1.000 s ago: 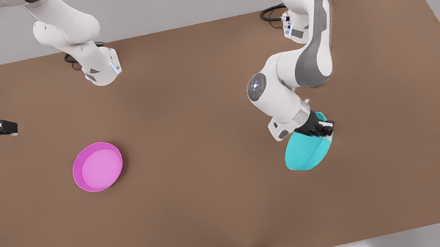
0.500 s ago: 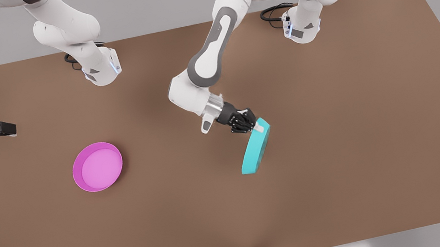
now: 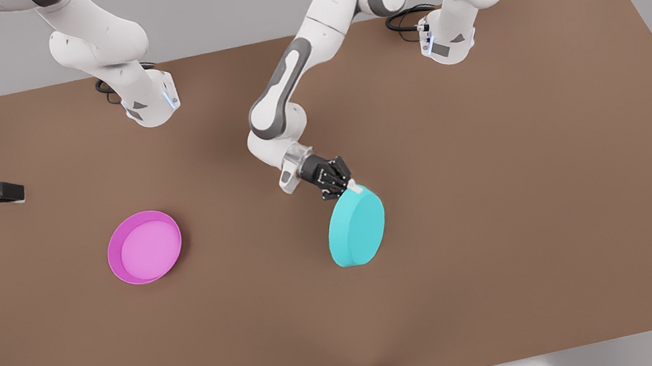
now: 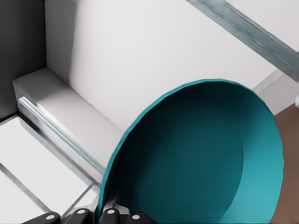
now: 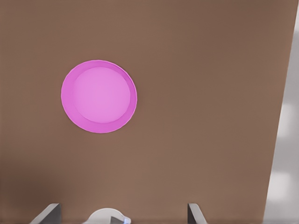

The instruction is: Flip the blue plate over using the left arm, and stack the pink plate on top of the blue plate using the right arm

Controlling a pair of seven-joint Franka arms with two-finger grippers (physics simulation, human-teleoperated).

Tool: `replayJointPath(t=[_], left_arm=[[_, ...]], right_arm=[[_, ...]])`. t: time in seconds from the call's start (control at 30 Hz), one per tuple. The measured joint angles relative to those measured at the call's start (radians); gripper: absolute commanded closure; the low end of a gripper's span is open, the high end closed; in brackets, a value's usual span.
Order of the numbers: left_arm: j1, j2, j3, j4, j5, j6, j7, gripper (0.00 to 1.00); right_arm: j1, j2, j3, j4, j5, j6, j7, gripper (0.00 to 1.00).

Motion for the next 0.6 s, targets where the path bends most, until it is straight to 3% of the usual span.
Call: replayJointPath(t=[0.23, 0.3, 0.33, 0.4, 0.5, 0.53, 0.6], left_arm=[[0.000, 0.081, -0.042, -0.001, 0.060, 0.007, -0.277, 0.79], [0.000, 0.089, -0.048, 0.000, 0.067, 0.006, -0.338, 0.56], [0.000, 0.090, -0.054, 0.000, 0.069, 0.006, -0.365, 0.30], [0.000, 0.091, -0.060, 0.002, 0.071, 0.006, -0.416, 0.08], [0.009, 0.087, -0.089, 0.028, 0.066, 0.009, -0.482, 0.08], [0.021, 0.081, -0.105, 0.071, 0.053, 0.011, -0.501, 0.02], [0.044, 0.052, -0.122, 0.195, -0.049, 0.021, -0.537, 0.00]], right_arm=[[-0.008, 0.003, -0.003, 0.000, 0.007, 0.000, -0.001, 0.00], [-0.007, 0.003, -0.004, 0.000, 0.009, 0.000, -0.001, 0.00], [-0.006, 0.003, -0.004, 0.000, 0.009, 0.000, -0.001, 0.00], [-0.004, 0.003, -0.004, 0.000, 0.010, 0.000, -0.001, 0.00], [-0.001, 0.004, -0.005, 0.000, 0.011, 0.000, -0.002, 0.00], [-0.002, 0.004, -0.006, 0.000, 0.011, 0.000, -0.002, 0.00], [-0.001, 0.005, -0.009, -0.003, 0.011, 0.002, -0.002, 0.00]])
